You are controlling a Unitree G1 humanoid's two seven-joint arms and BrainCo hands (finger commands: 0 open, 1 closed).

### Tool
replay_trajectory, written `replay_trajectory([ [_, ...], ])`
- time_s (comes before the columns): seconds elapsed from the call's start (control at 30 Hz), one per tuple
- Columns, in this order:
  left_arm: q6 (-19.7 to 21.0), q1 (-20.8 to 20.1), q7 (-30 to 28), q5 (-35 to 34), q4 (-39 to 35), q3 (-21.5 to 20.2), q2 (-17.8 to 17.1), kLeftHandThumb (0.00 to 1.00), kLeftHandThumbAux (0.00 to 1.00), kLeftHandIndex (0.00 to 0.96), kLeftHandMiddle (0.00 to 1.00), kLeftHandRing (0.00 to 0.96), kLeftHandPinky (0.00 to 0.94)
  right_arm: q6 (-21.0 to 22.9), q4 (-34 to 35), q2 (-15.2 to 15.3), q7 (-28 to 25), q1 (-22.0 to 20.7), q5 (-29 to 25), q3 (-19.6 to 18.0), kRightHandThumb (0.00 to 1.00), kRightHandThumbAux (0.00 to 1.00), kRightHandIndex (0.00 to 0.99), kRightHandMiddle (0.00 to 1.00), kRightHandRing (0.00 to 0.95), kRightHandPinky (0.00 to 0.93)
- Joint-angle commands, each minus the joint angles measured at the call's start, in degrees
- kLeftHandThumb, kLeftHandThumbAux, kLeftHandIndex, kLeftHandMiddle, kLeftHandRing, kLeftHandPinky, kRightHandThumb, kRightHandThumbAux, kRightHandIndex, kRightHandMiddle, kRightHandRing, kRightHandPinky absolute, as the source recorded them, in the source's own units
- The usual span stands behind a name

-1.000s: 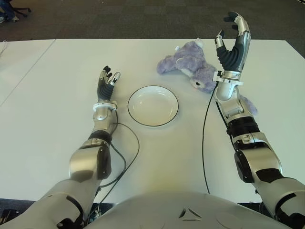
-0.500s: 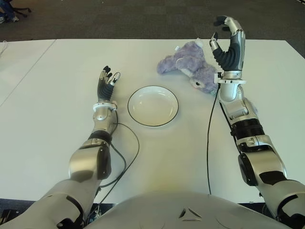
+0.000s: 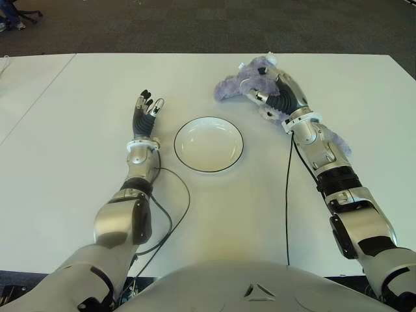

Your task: Put the doll into the plate.

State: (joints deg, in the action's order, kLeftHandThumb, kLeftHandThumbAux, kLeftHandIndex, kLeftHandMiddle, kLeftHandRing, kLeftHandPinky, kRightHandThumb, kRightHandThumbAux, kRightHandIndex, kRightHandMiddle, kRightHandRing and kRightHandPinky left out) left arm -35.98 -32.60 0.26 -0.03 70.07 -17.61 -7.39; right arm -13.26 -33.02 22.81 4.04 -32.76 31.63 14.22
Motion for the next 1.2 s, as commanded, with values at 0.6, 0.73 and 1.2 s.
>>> replay_trajectory([
  [0.6, 7.36, 10.82, 2.69, 1.69, 7.57, 1.62, 3.92, 0.000, 0.486, 0.045, 0.085, 0.081, 0.071, 7.39, -32.17, -2.11, -7.40, -13.39, 8.95, 12.80, 0.095, 0.319, 0.000, 0.000, 0.000, 0.000],
  [0.73, 7.40, 10.86, 2.96, 2.07, 7.55, 1.83, 3.91, 0.000, 0.486, 0.036, 0.076, 0.074, 0.067, 7.77, -34.32, -2.33, -6.90, -14.01, 8.72, 13.22, 0.112, 0.363, 0.000, 0.000, 0.000, 0.000],
  [1.2, 7.55, 10.96, 3.85, 2.76, 7.53, 2.02, 4.02, 0.000, 0.492, 0.031, 0.076, 0.074, 0.066, 7.95, -38.43, -2.24, -2.95, -14.85, 9.24, 14.64, 0.228, 0.429, 0.000, 0.000, 0.000, 0.000],
])
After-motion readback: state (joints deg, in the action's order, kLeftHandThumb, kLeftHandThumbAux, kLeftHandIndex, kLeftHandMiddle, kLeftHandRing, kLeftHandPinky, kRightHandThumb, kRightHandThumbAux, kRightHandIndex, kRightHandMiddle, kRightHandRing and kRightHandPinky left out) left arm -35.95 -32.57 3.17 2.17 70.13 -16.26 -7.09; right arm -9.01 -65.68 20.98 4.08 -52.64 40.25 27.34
